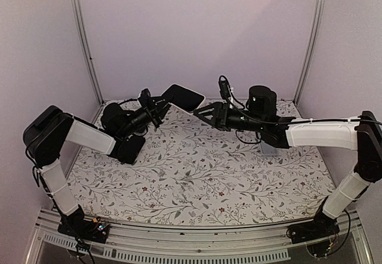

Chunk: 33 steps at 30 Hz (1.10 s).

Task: Take the phone out of the phone case
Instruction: Remove the bottom right corner of the phone case from the phone.

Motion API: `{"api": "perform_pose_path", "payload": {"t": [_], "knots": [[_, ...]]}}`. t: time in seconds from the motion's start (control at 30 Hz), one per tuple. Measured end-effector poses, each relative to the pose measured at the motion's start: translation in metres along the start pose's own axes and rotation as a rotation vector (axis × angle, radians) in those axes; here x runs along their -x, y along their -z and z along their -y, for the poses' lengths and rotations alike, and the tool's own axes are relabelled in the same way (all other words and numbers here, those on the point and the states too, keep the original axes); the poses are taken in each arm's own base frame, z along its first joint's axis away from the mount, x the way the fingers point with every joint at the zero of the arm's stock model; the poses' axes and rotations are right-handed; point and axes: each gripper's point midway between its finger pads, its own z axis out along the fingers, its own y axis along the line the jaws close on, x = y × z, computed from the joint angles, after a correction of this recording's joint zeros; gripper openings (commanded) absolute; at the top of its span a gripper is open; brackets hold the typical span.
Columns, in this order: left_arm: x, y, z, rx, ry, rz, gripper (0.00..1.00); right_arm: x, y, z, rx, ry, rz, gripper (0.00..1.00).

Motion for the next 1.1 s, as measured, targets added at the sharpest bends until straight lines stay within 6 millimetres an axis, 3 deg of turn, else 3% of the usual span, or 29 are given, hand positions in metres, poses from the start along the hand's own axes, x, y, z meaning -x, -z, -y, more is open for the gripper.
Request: {"api": "perform_pose_path", "payload": {"t": [1.1], "knots": [[0.003,0.0,-0.001,0.005,-0.015,0.016,0.0,0.002,0.0,0.021,-0.075,-0.122,0.033,0.49]]}}
